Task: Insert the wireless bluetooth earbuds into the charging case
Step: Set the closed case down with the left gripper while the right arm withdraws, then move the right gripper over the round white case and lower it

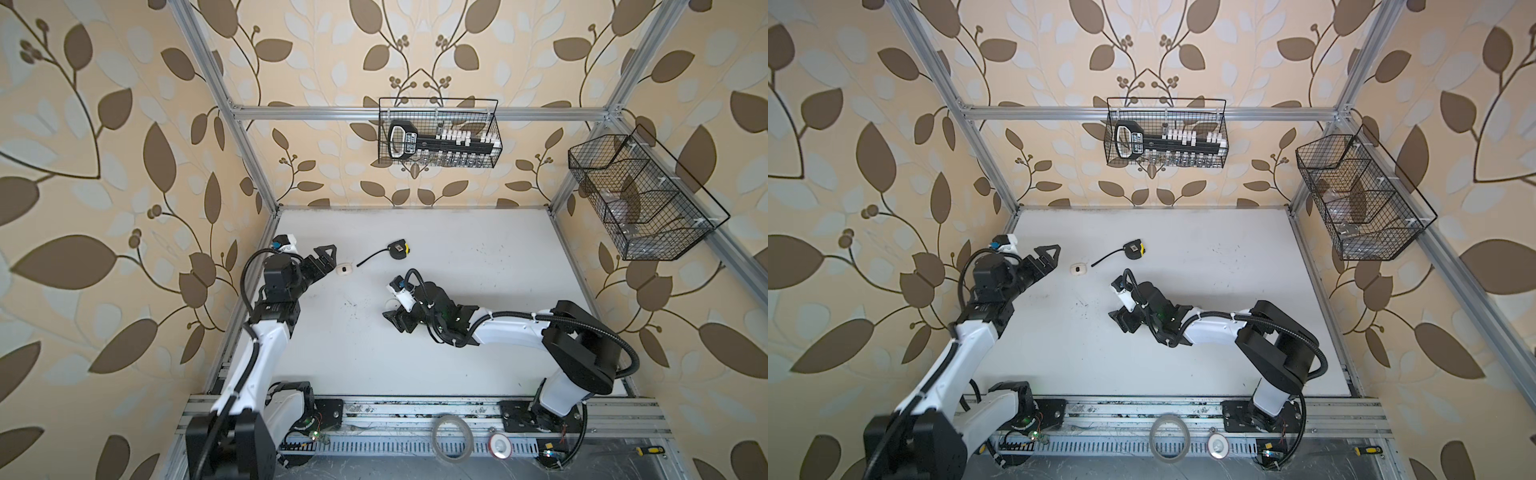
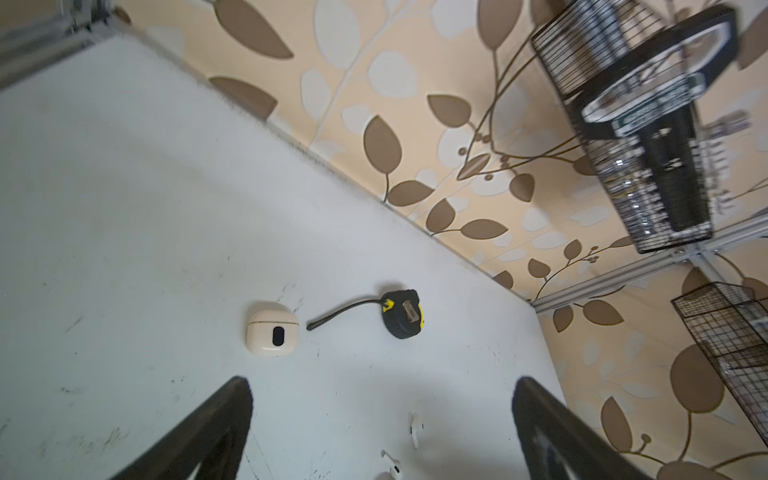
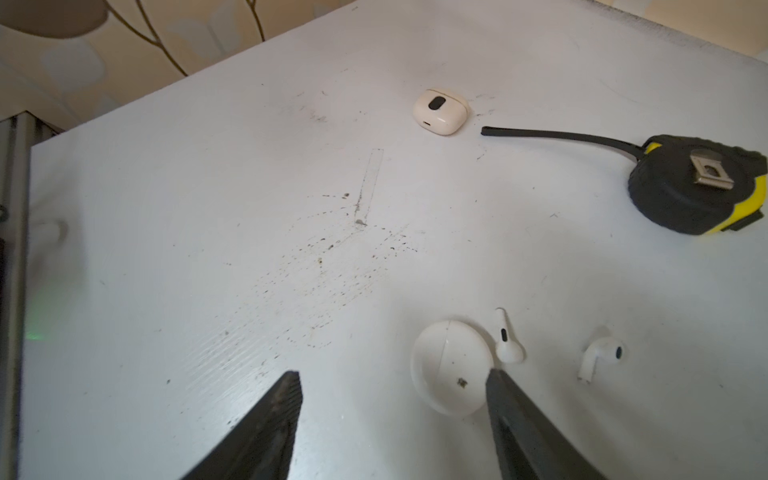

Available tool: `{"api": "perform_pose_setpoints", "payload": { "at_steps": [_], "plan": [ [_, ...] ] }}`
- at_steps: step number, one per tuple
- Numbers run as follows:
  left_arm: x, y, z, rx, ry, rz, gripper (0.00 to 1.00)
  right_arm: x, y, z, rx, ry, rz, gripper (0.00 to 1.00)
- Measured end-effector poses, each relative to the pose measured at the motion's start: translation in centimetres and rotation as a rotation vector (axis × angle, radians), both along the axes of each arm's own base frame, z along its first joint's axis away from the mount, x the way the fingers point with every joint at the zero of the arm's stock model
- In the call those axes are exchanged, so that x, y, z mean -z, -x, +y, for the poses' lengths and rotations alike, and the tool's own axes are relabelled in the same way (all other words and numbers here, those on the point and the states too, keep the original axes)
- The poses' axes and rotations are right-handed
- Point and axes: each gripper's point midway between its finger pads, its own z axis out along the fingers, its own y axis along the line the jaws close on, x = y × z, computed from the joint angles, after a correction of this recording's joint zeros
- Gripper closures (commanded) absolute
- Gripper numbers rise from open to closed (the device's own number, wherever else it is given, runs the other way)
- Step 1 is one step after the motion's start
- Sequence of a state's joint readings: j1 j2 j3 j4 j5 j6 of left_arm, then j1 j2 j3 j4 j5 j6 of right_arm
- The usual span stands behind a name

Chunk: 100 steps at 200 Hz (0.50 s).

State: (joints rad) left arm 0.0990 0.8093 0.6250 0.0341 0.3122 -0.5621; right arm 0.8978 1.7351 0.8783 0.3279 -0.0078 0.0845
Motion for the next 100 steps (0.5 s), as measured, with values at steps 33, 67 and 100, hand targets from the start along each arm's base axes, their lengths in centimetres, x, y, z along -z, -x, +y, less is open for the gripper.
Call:
{"api": "perform_pose_setpoints", "payload": {
  "at_steps": [33, 67, 100],
  "plan": [
    [-0.2, 2.1, -0.2, 0.0, -0.015, -0.005, 0.01, 3.6, 0.0, -0.2, 0.016, 0.094, 0.052, 0.26],
    [3.4, 2.3, -0.3, 0.007, -0.002, 0.115, 0.01, 5.6, 0.7, 0.7, 0.019, 0.172, 0.066, 0.25],
    [3.7, 2.8, -0.3, 0.007, -0.002, 0.129, 0.01, 5.8, 0.0, 1.0, 0.046, 0.196, 0.055, 0.25]
  ]
}}
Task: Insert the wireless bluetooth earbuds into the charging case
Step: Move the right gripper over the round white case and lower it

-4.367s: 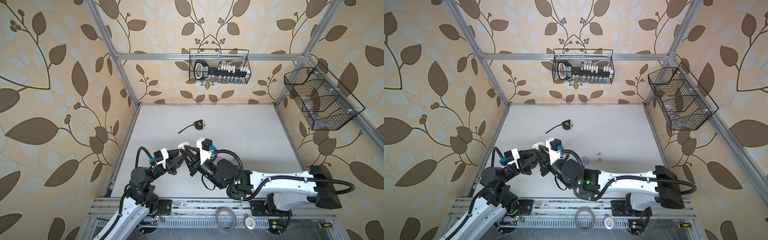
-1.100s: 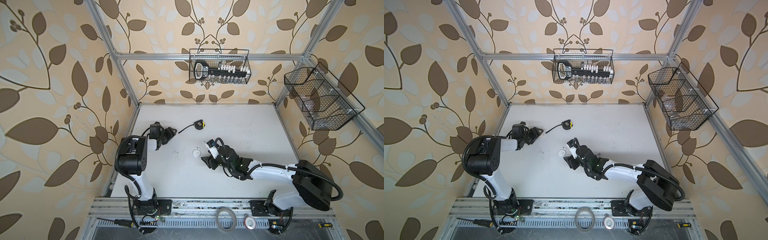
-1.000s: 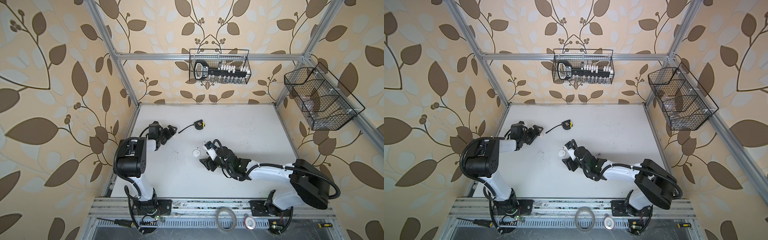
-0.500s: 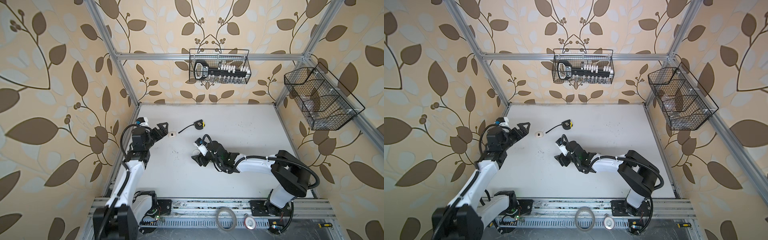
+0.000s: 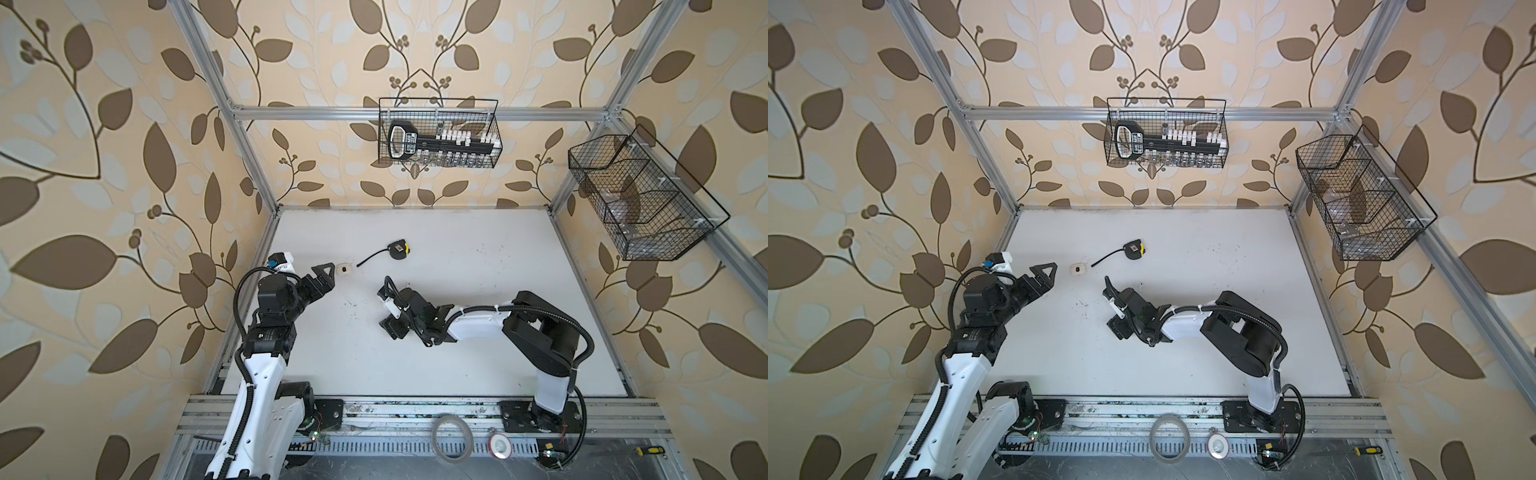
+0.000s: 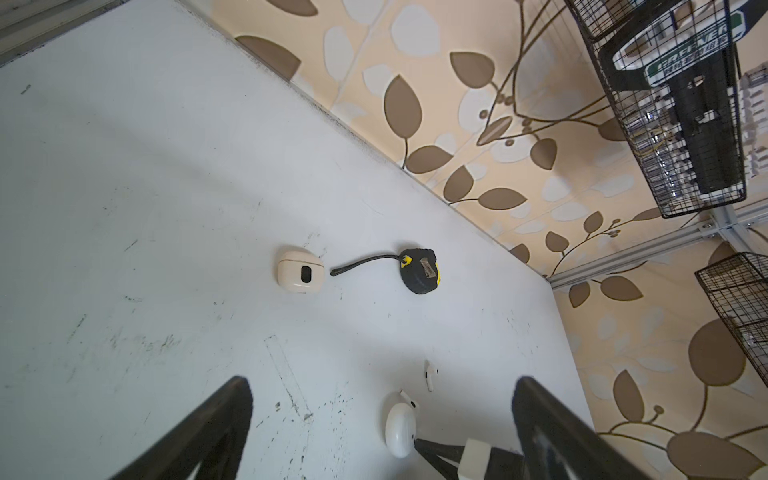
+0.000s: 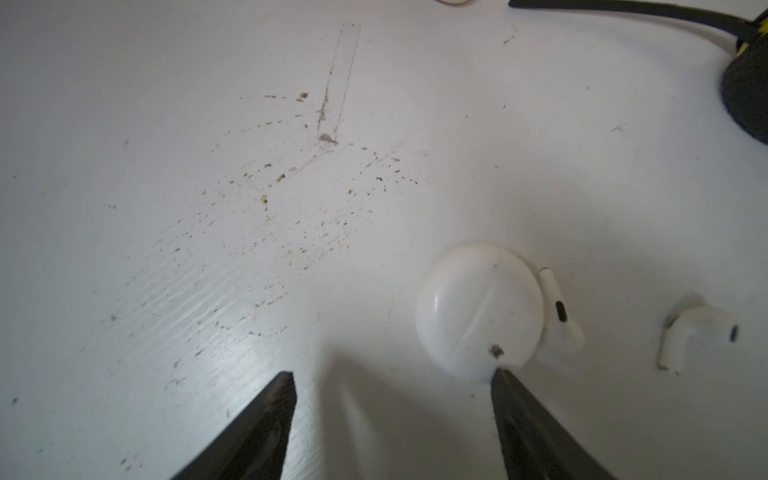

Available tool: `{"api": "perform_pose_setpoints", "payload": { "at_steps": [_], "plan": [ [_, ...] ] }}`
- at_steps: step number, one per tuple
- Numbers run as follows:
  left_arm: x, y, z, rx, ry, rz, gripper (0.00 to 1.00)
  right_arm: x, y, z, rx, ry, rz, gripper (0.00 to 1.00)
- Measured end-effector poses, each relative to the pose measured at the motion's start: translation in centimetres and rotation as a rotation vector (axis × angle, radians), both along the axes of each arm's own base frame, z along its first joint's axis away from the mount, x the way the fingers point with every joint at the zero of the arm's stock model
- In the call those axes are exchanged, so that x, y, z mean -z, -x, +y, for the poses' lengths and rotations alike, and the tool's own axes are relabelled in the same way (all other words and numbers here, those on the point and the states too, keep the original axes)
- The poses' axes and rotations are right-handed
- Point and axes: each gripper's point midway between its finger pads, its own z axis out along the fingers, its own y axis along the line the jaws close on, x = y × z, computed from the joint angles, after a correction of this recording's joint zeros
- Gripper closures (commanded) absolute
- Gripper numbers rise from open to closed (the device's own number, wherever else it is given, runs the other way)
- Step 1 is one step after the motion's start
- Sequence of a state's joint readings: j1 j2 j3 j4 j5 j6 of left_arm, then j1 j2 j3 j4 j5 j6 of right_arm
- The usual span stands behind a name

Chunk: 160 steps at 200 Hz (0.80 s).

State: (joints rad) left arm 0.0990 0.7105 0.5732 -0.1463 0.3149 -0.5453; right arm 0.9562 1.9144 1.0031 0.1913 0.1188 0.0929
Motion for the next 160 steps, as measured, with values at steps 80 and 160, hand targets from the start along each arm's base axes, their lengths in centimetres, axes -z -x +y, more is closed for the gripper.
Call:
{"api": "perform_pose_setpoints", "payload": {
  "at_steps": [80, 160],
  "plan": [
    [1.1, -0.3, -0.3, 0.023, -0.006, 0.041, 0.01, -3.4, 0.1, -0.4, 0.054, -0.032, -0.019, 0.31],
    [0.5, 0.1, -0.9, 0.068, -0.018, 0.018, 0.01, -16.9, -0.6, 2.2, 0.228, -0.27, -0.023, 0.56]
  ]
}}
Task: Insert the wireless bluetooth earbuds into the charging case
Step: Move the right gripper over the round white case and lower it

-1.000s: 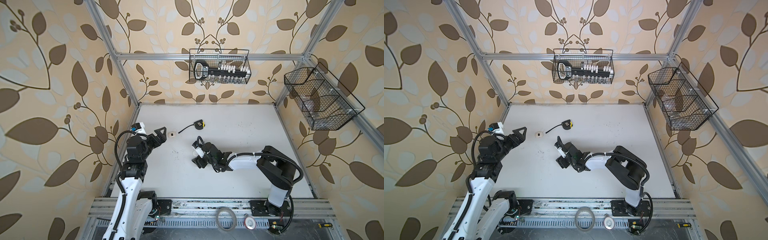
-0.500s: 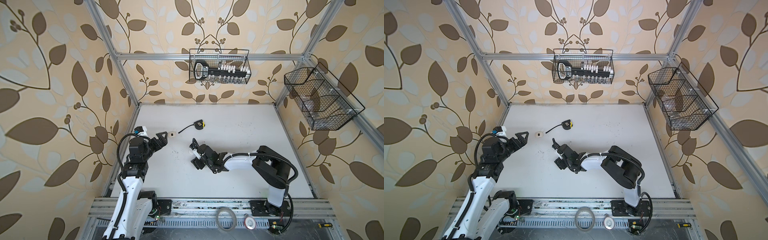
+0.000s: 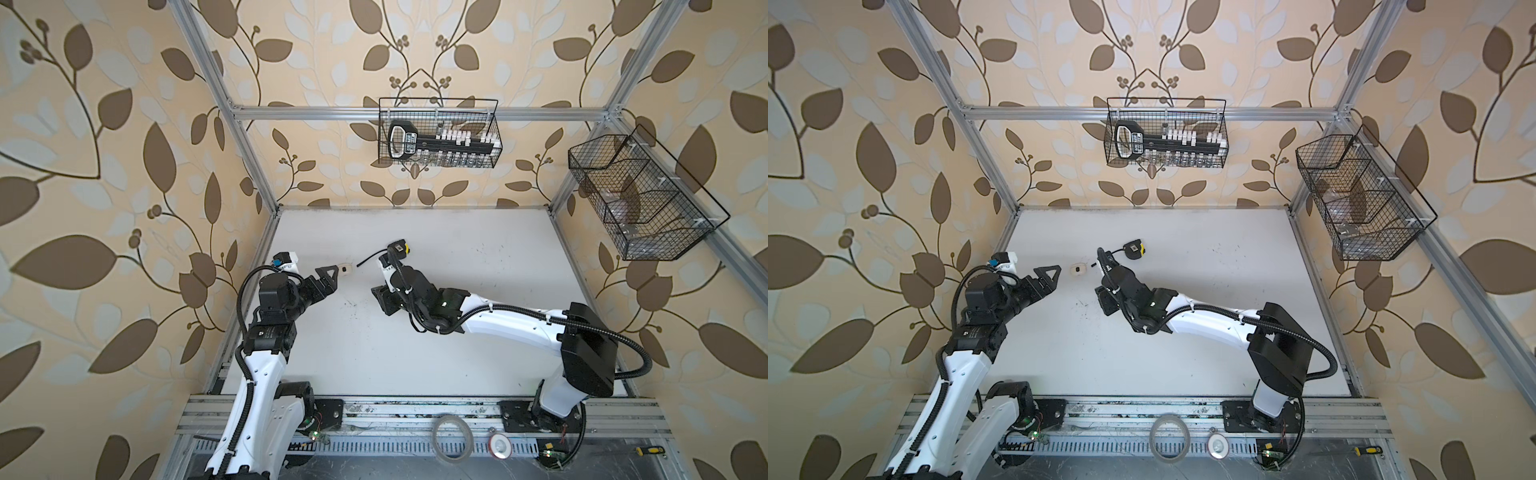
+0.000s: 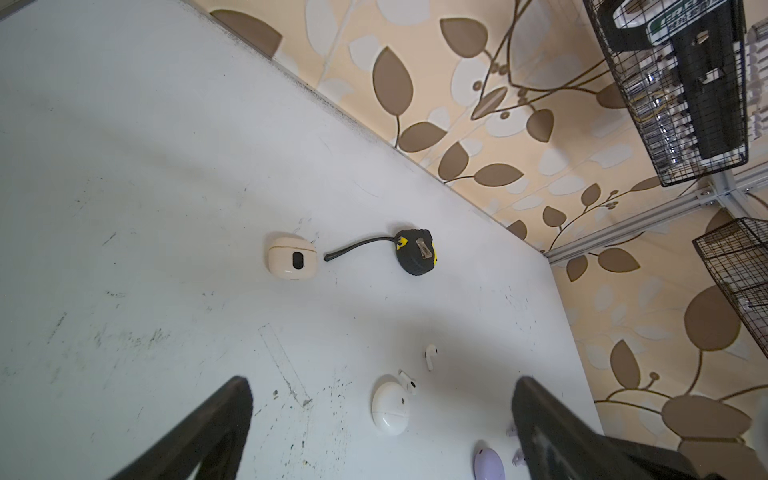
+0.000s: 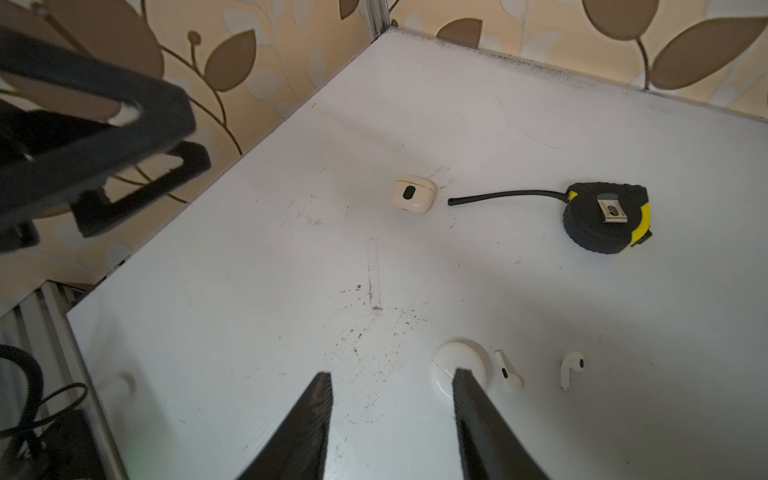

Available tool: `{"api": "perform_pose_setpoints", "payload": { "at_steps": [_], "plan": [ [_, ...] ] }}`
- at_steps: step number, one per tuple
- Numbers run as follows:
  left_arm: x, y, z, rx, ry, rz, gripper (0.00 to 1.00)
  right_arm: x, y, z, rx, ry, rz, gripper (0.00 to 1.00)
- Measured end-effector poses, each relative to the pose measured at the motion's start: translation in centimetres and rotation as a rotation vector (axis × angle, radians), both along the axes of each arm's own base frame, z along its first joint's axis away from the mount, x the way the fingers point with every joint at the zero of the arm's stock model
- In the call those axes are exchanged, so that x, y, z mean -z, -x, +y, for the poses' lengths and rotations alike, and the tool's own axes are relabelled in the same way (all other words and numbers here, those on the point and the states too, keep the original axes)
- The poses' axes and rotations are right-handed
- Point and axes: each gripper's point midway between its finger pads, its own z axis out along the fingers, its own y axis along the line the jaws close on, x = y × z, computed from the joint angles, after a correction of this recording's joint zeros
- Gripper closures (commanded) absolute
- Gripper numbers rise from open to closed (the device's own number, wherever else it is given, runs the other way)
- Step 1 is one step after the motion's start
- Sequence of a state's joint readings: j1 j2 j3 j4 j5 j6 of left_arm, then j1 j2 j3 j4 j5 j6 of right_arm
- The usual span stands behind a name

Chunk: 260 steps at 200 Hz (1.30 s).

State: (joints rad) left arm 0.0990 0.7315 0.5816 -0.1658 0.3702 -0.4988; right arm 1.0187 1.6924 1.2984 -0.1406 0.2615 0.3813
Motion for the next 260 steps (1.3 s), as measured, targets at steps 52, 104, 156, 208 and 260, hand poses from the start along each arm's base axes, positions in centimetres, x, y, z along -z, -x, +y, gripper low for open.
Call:
{"api": "perform_pose_setpoints", "payload": {
  "at_steps": [52, 104, 156, 208, 260],
  "plan": [
    [-0.1, 0.0, 0.0, 0.0, -0.008, -0.006, 0.01, 5.1, -2.9, -2.4, 0.027, 0.185, 0.099, 0.76],
    [-0.1, 0.0, 0.2, -0.003, -0.018, -0.009, 0.01, 12.7, -5.2, -5.5, 0.008, 0.345, 0.265, 0.81],
    [-0.8, 0.3, 0.2, -0.003, -0.027, -0.035, 0.01, 12.2, -6.9, 0.4, -0.067, 0.365, 0.212, 0.86],
    [-1.2, 0.5, 0.1, -0.003, -0.029, -0.05, 0.01, 14.8, -9.0, 1.6, -0.072, 0.43, 0.237, 0.79],
    [-1.2, 0.5, 0.1, -0.003, -0.028, -0.05, 0.01, 16.4, -8.1, 1.0, -0.09, 0.493, 0.277, 0.76]
  ]
}}
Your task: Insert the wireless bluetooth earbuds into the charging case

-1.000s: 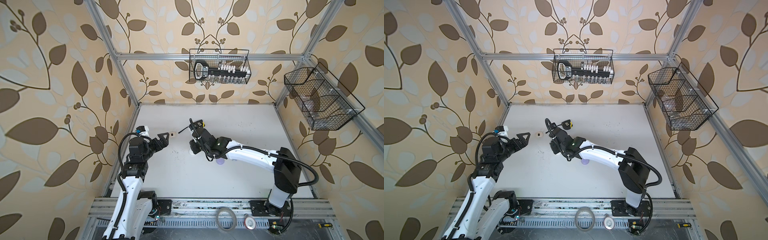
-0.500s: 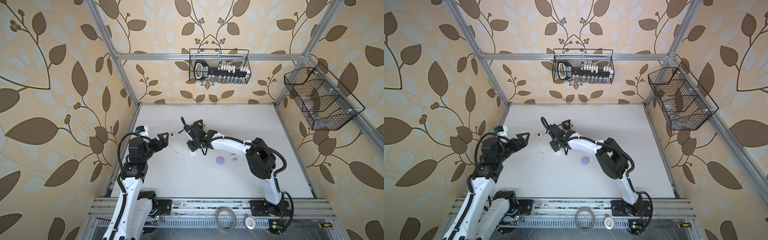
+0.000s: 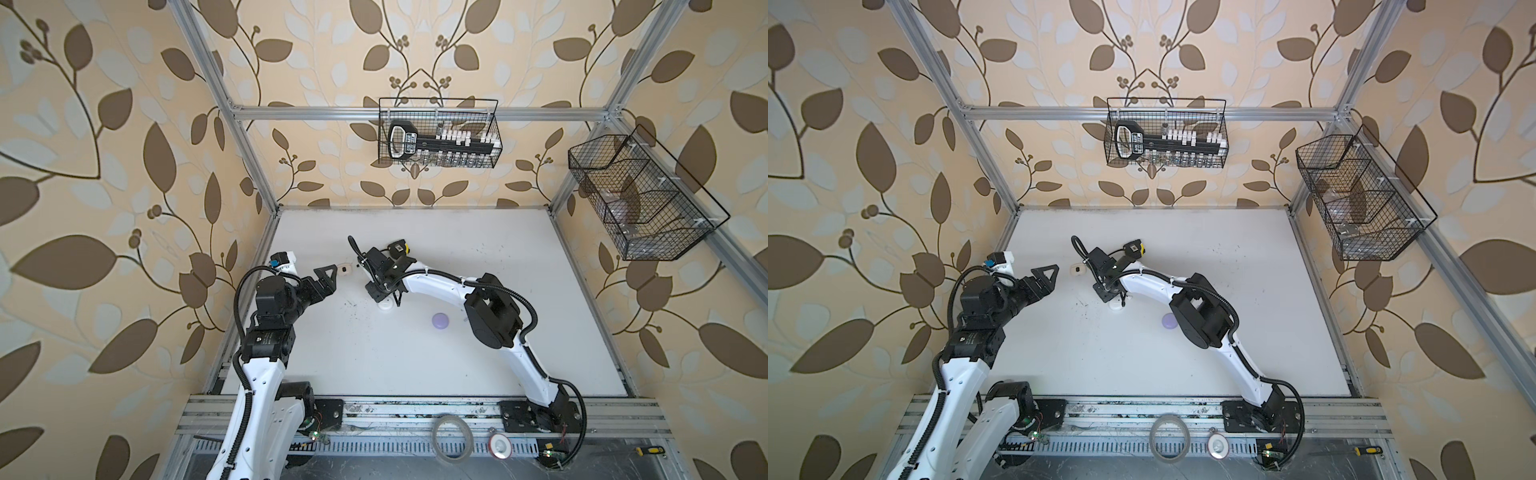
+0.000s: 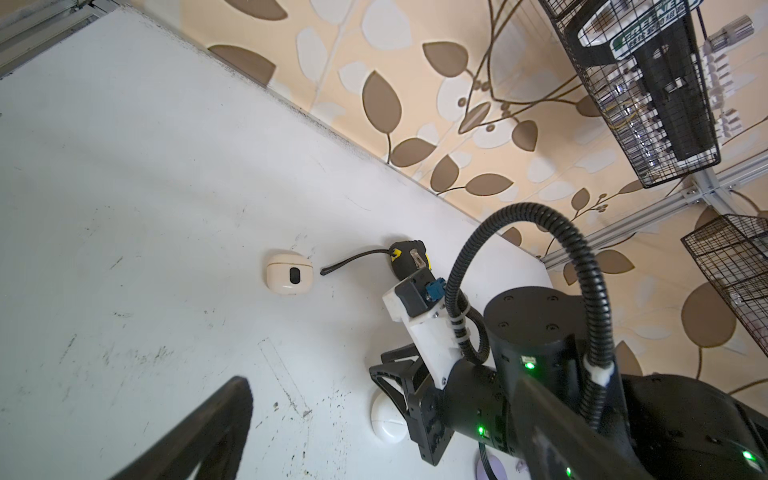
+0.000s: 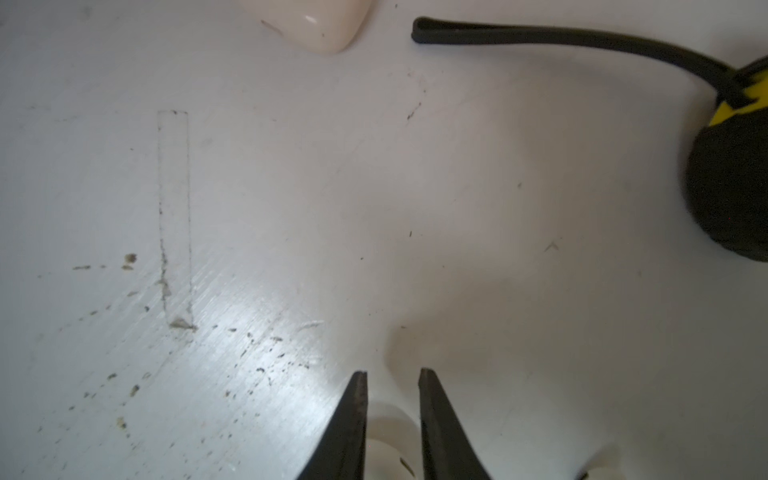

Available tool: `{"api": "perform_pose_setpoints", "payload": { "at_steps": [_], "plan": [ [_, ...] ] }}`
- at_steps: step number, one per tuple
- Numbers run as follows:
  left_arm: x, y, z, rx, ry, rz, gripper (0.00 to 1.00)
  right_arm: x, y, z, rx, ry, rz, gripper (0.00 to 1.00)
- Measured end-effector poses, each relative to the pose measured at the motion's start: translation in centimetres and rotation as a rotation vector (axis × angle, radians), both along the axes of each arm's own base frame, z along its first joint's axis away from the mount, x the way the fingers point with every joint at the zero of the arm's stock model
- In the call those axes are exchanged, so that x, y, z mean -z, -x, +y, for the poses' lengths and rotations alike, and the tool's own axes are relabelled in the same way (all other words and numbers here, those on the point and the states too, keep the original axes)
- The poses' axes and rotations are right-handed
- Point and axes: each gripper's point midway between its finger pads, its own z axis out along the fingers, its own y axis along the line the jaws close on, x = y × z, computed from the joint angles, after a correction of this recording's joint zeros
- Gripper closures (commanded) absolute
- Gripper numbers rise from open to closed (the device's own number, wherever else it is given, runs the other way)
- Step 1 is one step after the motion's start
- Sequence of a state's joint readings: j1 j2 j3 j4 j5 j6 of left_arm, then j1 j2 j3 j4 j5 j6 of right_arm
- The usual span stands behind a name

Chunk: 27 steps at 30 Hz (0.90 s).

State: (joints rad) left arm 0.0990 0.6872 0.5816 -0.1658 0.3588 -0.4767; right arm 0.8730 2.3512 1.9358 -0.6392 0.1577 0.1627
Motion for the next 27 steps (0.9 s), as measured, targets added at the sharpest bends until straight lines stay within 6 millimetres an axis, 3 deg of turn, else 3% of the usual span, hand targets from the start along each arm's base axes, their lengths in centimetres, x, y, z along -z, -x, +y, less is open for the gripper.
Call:
{"api": "perform_pose_setpoints", "payload": {
  "at_steps": [8, 11, 18, 27],
  "plan": [
    [0.0, 0.0, 0.0, 0.0, -0.001, -0.001, 0.01, 0.6, 0.3, -0.7, 0.005, 0.028, 0.01, 0.77],
    [-0.1, 0.0, 0.0, 0.0, -0.001, -0.002, 0.01, 1.7, 0.8, -1.4, 0.012, 0.056, 0.02, 0.78],
    [-0.3, 0.2, 0.0, 0.001, -0.003, -0.013, 0.01, 1.7, 1.8, -3.1, 0.046, 0.074, 0.021, 0.81],
    [-0.3, 0.2, 0.0, 0.001, -0.004, -0.012, 0.01, 1.8, 5.4, -6.7, 0.115, 0.087, 0.054, 0.82]
  ]
}}
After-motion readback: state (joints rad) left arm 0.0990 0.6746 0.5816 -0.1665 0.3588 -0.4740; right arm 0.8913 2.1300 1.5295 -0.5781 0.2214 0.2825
